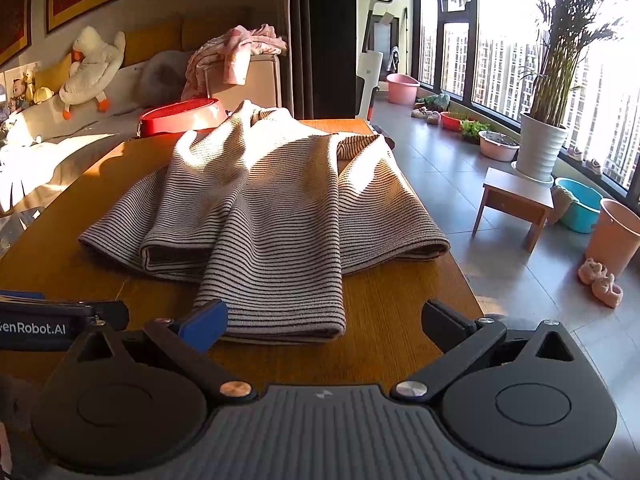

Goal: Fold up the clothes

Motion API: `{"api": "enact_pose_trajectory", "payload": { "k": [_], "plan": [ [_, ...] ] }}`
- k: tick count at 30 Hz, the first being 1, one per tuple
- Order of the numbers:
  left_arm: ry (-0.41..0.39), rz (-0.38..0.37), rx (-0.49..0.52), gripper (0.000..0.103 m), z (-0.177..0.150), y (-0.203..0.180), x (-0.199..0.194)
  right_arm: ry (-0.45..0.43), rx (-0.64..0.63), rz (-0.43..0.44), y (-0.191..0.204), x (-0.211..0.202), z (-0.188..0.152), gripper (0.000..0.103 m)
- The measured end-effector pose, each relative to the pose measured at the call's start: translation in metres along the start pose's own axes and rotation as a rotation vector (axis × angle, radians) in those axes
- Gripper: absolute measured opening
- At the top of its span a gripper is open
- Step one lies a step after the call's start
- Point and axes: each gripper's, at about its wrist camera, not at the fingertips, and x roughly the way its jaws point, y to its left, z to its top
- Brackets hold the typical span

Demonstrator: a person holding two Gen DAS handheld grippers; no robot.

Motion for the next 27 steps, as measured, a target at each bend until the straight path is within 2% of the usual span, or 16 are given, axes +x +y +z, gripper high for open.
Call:
{"api": "enact_pose_trajectory", "payload": {
  "k": [27],
  "plan": [
    [0.026, 0.006, -0.003, 0.103, 0.0001, -0.0018, -0.0027, 0.026, 0.000, 0.005, 0.0003, 0.0035, 0.0016, 0.103]
  ]
}}
